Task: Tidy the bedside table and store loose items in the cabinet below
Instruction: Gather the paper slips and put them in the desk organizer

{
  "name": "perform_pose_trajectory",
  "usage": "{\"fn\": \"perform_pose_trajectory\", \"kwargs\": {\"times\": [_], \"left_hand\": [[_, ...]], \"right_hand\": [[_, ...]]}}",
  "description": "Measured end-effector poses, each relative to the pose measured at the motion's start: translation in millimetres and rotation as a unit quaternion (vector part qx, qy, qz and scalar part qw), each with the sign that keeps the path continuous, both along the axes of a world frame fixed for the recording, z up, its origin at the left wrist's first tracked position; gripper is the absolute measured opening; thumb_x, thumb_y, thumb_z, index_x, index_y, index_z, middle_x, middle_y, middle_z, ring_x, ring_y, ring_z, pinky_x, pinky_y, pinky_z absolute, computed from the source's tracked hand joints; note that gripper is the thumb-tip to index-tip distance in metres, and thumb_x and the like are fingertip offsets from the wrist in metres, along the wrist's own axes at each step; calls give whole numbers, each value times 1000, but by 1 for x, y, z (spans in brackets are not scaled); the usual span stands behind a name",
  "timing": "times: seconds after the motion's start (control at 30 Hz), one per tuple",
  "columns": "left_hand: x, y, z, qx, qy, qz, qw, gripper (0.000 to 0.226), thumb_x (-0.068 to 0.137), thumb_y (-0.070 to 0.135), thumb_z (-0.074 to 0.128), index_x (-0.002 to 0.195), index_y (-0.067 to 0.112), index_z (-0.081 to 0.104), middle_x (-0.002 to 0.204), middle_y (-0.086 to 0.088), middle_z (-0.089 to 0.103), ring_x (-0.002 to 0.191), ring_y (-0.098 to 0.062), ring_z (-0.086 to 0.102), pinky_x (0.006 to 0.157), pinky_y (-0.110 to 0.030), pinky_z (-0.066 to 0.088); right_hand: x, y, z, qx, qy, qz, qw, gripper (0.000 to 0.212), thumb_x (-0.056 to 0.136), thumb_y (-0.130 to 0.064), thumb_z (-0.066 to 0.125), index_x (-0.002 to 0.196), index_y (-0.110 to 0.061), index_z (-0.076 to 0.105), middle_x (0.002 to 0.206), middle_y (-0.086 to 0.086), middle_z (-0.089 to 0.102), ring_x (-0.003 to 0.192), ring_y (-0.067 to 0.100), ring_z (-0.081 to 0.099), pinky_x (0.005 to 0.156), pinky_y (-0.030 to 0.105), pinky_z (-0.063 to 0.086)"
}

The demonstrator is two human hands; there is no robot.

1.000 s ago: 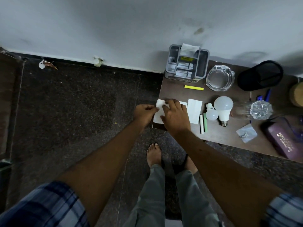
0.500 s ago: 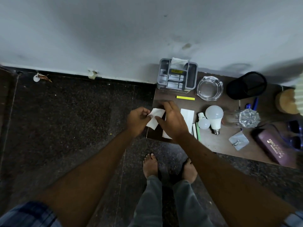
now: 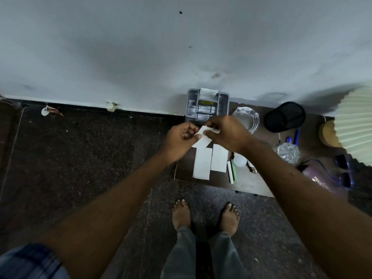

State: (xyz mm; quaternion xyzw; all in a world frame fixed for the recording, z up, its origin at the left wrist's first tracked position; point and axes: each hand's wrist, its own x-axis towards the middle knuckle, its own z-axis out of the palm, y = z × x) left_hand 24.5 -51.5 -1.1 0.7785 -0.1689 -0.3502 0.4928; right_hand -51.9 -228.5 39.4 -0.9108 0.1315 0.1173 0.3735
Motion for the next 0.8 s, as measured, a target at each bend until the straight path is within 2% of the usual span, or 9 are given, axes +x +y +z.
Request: {"fn": "perform_pose_trajectory", "kwargs": {"times": [0.07,0.13,0.23,0.37,0.5,0.57,0.7,0.8], "left_hand": [[4,-13,7,-10,-8,18,1000,14,87,9,74,99,6,68,91,-7,71,81,-10,66,73,-14,54],[8,-24,12,-19,-11,46,999,16,87,7,74,102,3,68,91,-6,69,78,-8,65,71,-14,54],[14,-33,15,-24,-1,85,996,18,88,4,72,104,-1,67,90,-11,68,78,-14,65,69,-20,57],[14,-31,10,-11,1,128,992,16,89,3,70,104,-2,67,95,-18,72,80,-16,67,64,-13,54],[8,-19,4,8,17,132,991,13,91,2,67,104,0,69,92,-10,72,74,-10,65,63,-12,52],[6,-11,-4,22,29,136,990,10,91,3,66,102,3,68,89,-8,72,73,-12,65,64,-16,52],[-5,3,-15,37,63,160,985,9,92,5,66,101,8,65,92,-14,70,78,-20,65,70,-32,55],[-13,13,-22,47,67,165,983,9,92,5,66,100,9,66,92,-14,71,79,-20,65,73,-34,55]], "right_hand": [[7,-12,9,-23,-5,2,1000,15,91,-19,73,105,-12,73,99,3,73,85,14,63,68,20,42],[15,-23,19,-42,-16,7,999,15,91,-17,73,105,-10,74,101,6,74,84,15,61,72,26,45],[29,-39,33,-54,-40,-14,998,15,90,-17,73,103,-11,75,103,9,74,87,22,66,76,33,52],[45,-54,42,-69,-50,-26,996,14,90,-20,72,102,-15,76,102,5,75,83,16,60,73,26,43],[55,-56,44,-79,-56,-44,994,13,92,-20,68,102,-15,75,103,5,75,84,19,62,71,27,44],[58,-54,40,-89,-55,-45,993,15,93,-20,67,105,-14,74,106,7,74,86,20,62,72,27,43],[59,-53,33,-102,-48,-34,993,15,93,-22,66,104,-15,74,108,7,74,92,25,66,75,31,48],[60,-52,26,-122,-37,-19,992,17,93,-23,66,105,-16,74,110,8,72,96,28,65,75,31,45]]}}
